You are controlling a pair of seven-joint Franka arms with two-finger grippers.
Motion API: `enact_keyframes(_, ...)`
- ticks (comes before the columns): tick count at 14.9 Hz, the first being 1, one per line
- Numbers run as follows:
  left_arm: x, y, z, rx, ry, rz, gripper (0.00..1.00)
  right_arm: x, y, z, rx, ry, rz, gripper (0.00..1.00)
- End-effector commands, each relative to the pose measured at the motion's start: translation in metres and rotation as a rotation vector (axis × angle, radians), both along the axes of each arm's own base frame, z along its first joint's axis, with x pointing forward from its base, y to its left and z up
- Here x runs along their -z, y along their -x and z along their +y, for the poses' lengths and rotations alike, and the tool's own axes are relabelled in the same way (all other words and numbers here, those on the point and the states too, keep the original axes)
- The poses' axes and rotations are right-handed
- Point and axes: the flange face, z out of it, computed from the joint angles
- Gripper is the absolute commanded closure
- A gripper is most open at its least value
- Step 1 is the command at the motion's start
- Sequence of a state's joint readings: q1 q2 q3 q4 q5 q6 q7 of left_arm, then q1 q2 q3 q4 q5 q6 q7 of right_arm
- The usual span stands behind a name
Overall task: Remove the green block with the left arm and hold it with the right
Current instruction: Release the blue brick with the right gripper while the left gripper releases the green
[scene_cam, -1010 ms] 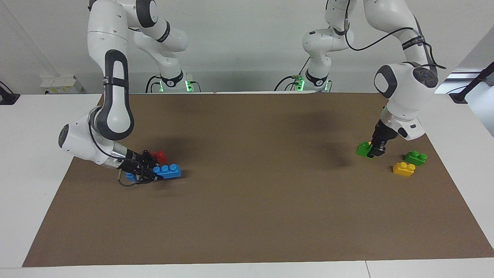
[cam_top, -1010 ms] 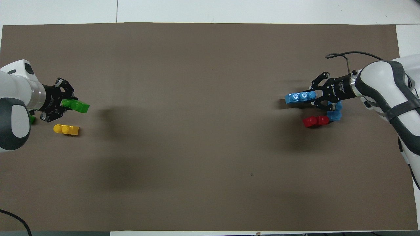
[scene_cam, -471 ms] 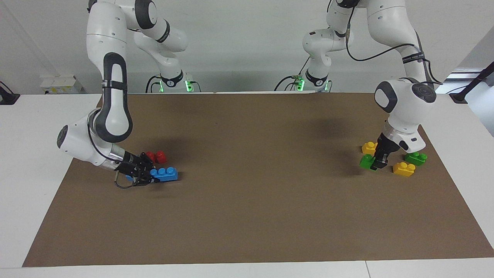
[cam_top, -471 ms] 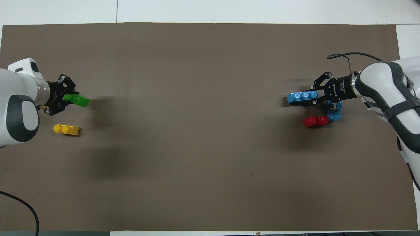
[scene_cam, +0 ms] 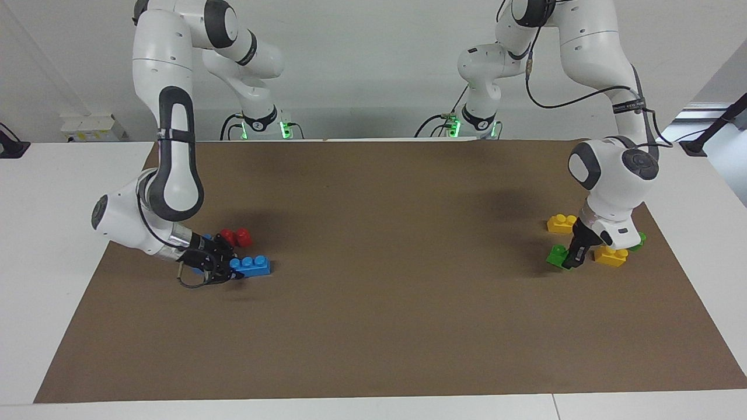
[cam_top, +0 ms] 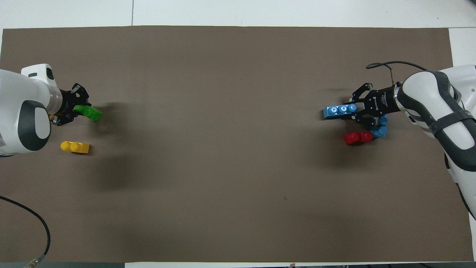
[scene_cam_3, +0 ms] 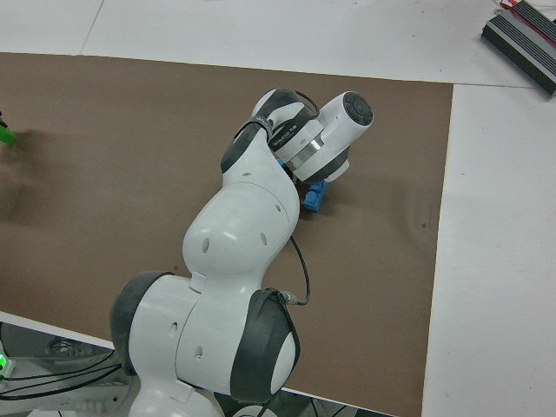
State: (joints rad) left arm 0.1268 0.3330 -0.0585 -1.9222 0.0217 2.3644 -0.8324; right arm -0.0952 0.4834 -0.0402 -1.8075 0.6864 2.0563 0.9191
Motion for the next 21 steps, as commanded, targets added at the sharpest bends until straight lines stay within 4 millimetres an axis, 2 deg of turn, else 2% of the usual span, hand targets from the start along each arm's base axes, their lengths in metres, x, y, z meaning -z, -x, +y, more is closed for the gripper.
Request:
enact_keyframes(1,0.005,-0.005,0.004,0.035,-0.012,-0.001,1.0,-0.031,-0.001,0.009,0.03,-0.02,0.034,0.06)
enact_keyframes(6,0.019,-0.008,0.003,0.042,-0.012,0.002,1.0,-0.116,0.006,0.022,0.032,-0.02,-0.009,0.04)
enact_keyframes(8,0.025,-0.008,0.002,0.056,-0.012,0.007,1.0,-0.148,0.01,0.021,-0.008,0.042,-0.056,0.04)
enact_keyframes(9,0.025,-0.008,0.003,0.064,-0.013,0.004,1.0,-0.164,0.01,0.024,-0.048,0.081,-0.077,0.0)
enact_keyframes(10,0.026,-0.008,0.003,0.079,-0.014,0.001,1.0,-0.179,0.012,0.027,-0.096,0.122,-0.093,0.0)
enact_keyframes(11,0.026,-0.008,0.004,0.097,-0.017,0.001,1.0,-0.2,0.016,0.044,-0.168,0.16,-0.12,0.0)
enact_keyframes(12,0.026,-0.008,0.005,0.102,-0.017,-0.001,0.65,-0.217,0.023,0.051,-0.239,0.189,-0.154,0.0)
enact_keyframes(13,0.026,-0.008,0.005,0.103,-0.018,-0.001,0.01,-0.233,0.032,0.051,-0.328,0.217,-0.194,0.0)
enact_keyframes(16,0.019,-0.01,0.005,0.11,-0.019,-0.008,0.0,-0.266,0.058,0.046,-0.659,0.277,-0.282,0.0)
enact_keyframes(18,0.004,-0.016,0.005,0.11,-0.022,-0.023,0.0,-0.287,0.075,0.046,-0.894,0.343,-0.315,0.0)
enact_keyframes(19,-0.008,-0.018,0.004,0.111,-0.024,-0.031,0.0,-0.299,0.085,0.056,-1.029,0.392,-0.32,0.0)
enact_keyframes(21,-0.037,-0.021,-0.003,0.124,-0.026,-0.011,0.0,-0.31,0.097,0.07,-1.273,0.443,-0.329,0.0)
